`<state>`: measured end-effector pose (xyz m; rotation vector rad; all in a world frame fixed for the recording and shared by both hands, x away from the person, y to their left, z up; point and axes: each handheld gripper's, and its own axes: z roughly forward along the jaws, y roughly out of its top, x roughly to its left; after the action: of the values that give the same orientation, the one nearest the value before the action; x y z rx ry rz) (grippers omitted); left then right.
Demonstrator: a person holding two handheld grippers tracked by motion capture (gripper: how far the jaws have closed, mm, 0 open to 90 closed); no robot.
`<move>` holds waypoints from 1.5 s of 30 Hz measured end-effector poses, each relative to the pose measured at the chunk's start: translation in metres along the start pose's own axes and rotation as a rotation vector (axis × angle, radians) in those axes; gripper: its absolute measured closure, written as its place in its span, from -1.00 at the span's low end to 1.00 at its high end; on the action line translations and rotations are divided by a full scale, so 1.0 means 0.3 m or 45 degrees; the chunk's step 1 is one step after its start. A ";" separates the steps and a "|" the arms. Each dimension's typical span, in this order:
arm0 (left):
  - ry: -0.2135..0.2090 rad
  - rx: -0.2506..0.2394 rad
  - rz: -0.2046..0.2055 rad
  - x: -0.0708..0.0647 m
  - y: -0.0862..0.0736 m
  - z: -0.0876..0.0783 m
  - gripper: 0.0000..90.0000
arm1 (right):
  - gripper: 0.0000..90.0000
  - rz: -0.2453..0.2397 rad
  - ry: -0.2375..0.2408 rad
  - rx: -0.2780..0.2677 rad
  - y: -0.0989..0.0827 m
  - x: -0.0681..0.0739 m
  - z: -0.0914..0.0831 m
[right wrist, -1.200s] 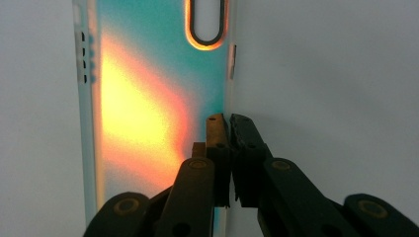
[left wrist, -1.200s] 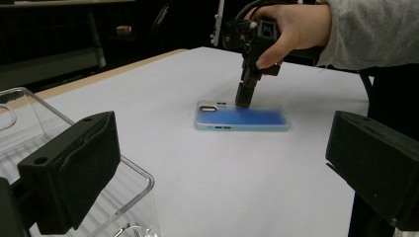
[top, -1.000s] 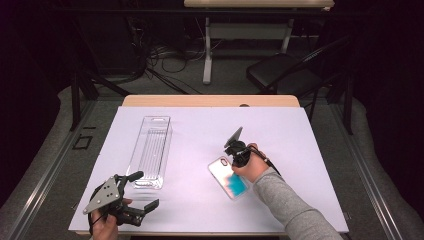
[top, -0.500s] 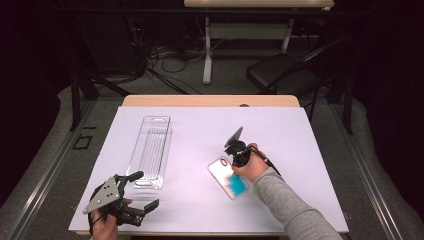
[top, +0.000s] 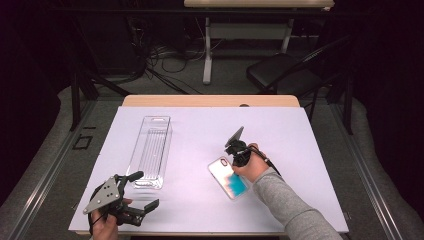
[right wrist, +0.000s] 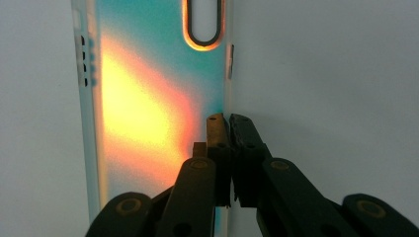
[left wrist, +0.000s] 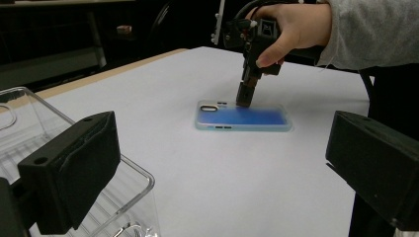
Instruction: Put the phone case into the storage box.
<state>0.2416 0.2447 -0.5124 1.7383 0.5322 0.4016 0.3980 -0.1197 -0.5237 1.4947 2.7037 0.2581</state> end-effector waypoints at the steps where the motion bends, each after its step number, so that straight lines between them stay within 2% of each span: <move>1: 0.001 -0.001 -0.001 0.000 0.000 0.000 -0.99 | 0.95 -0.003 -0.001 0.001 0.000 0.000 0.000; 11: -0.002 -0.001 -0.005 -0.001 0.000 0.001 -0.99 | 0.96 0.009 0.009 -0.001 -0.002 -0.002 0.000; 12: -0.003 -0.001 -0.004 -0.001 0.000 0.001 -0.99 | 0.95 0.028 0.030 -0.081 -0.008 0.000 0.014; 13: -0.003 -0.001 -0.003 -0.001 0.000 0.002 -0.99 | 0.95 0.054 0.043 -0.117 -0.011 0.003 0.021; 14: -0.004 -0.001 -0.004 -0.001 0.000 0.002 -0.99 | 0.95 0.067 0.046 -0.112 -0.011 0.005 0.020; 15: -0.005 0.001 -0.005 -0.001 0.000 0.002 -0.99 | 0.95 0.028 0.034 -0.092 -0.008 -0.001 0.015; 17: -0.005 0.001 -0.005 -0.001 0.000 0.002 -0.99 | 0.95 0.005 0.009 0.009 -0.002 -0.002 -0.003; 18: -0.005 -0.001 -0.007 -0.002 -0.001 0.002 -0.99 | 0.95 0.000 0.004 0.028 -0.001 -0.002 -0.007; 33: -0.025 -0.012 -0.019 -0.001 -0.002 0.005 -0.99 | 0.96 0.014 0.037 -0.063 -0.011 0.002 -0.008; 36: -0.025 -0.010 -0.035 -0.002 0.000 0.006 -0.99 | 0.96 0.009 0.023 -0.002 -0.008 0.002 -0.031; 37: -0.025 -0.011 -0.040 -0.003 0.001 0.006 -0.99 | 0.96 0.017 0.038 -0.066 -0.012 0.003 -0.023; 38: -0.026 -0.011 -0.046 -0.004 0.001 0.007 -0.99 | 0.96 0.063 0.071 -0.204 -0.022 0.010 -0.002; 39: -0.024 -0.009 -0.046 -0.004 0.001 0.009 -0.99 | 0.96 0.054 0.033 -0.067 -0.015 0.012 -0.031; 40: -0.026 -0.011 -0.050 -0.004 0.001 0.010 -0.99 | 0.96 0.021 0.032 -0.081 -0.014 0.008 -0.034; 44: -0.011 -0.004 -0.085 -0.004 0.004 0.013 -0.99 | 0.96 0.027 0.027 -0.106 -0.017 0.017 -0.052; 45: -0.011 -0.003 -0.095 -0.004 0.004 0.014 -0.99 | 0.96 0.012 0.024 -0.113 -0.017 0.016 -0.056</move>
<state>0.2431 0.2404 -0.5121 1.7119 0.5888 0.3414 0.3891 -0.1205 -0.5078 1.4888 2.6620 0.3891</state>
